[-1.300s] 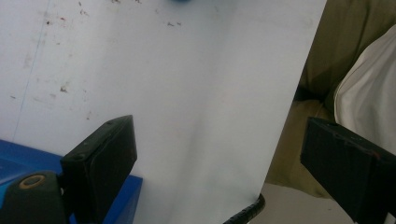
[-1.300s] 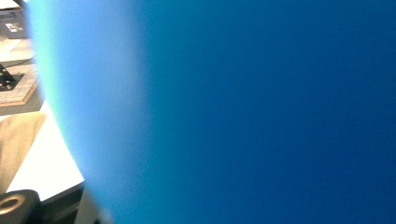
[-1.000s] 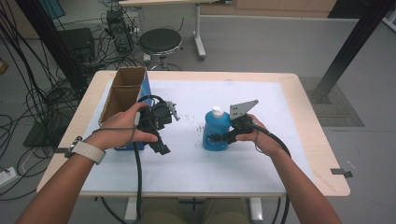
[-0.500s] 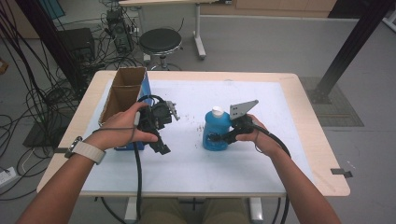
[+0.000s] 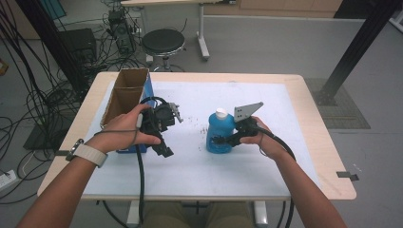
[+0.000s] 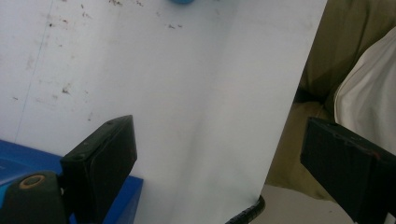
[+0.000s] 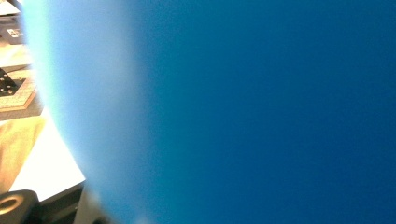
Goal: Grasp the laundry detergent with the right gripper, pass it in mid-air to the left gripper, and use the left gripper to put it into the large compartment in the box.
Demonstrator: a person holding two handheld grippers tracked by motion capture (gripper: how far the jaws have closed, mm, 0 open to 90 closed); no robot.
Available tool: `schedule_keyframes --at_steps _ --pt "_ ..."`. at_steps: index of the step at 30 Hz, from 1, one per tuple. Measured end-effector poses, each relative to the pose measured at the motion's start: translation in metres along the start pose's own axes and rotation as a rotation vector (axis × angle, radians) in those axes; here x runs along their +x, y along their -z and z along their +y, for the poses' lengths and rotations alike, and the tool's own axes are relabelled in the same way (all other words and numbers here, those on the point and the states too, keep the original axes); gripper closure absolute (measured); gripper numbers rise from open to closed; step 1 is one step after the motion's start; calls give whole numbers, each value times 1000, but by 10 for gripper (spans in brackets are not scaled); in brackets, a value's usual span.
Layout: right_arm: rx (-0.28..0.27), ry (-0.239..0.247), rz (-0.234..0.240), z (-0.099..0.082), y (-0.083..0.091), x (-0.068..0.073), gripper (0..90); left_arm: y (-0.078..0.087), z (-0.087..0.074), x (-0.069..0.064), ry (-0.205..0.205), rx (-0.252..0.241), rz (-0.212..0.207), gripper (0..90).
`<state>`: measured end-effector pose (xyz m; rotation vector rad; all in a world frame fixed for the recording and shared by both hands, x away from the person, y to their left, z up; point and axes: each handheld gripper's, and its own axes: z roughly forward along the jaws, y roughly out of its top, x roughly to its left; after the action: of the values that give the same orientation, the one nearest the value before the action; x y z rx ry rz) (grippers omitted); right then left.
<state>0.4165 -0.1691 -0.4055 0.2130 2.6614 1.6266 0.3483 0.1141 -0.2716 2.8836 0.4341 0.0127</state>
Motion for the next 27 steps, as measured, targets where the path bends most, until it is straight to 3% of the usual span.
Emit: schedule_keyframes --at_steps 27 --pt "-3 -7 4 0 0 0 417 2 1 0 -2 6 4 112"
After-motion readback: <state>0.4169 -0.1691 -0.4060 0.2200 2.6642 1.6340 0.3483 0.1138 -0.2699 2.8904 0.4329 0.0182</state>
